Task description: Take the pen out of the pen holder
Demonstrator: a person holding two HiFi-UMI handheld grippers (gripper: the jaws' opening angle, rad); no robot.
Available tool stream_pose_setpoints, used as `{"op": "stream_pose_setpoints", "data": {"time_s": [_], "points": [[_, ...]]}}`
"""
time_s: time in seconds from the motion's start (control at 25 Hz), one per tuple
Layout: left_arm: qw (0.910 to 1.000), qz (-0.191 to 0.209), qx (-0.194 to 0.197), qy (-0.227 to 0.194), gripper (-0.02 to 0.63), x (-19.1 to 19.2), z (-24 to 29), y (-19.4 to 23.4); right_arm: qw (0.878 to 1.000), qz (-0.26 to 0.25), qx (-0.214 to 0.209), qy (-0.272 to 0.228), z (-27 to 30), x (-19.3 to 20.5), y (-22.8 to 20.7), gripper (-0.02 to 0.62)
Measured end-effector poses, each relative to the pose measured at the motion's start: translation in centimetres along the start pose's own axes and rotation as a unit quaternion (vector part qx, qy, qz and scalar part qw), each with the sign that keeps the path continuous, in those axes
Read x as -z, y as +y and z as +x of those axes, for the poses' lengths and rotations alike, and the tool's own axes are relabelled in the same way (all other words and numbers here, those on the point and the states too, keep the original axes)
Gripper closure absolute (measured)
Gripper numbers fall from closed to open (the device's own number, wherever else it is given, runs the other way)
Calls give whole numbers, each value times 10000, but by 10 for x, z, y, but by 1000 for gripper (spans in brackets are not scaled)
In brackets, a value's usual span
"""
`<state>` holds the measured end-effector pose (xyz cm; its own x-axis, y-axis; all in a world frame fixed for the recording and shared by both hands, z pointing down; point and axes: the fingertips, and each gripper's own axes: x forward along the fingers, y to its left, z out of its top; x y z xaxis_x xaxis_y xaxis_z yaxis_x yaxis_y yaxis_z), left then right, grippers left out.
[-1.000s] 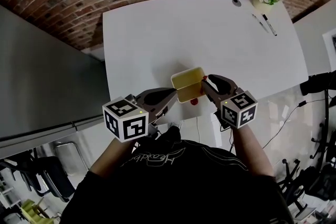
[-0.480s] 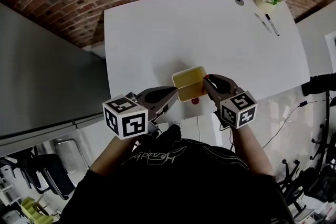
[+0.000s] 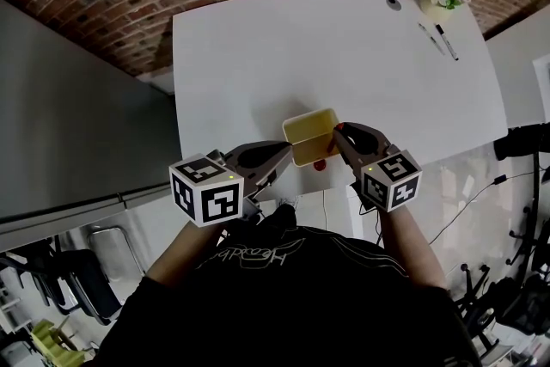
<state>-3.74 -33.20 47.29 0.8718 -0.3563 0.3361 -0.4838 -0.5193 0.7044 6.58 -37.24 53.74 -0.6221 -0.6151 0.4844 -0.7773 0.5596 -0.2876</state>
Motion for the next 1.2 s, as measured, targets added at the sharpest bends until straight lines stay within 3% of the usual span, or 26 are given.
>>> {"op": "stream_pose_setpoints", "data": {"time_s": [0.52, 1.2], "points": [[9999, 18, -46, -136, 601, -10, -5, 0, 9997, 97, -103, -195, -7, -14, 3, 528], [9986, 128, -257, -441, 601, -4, -22, -29, 9940, 358, -317, -979, -42, -54, 19, 529]]}}
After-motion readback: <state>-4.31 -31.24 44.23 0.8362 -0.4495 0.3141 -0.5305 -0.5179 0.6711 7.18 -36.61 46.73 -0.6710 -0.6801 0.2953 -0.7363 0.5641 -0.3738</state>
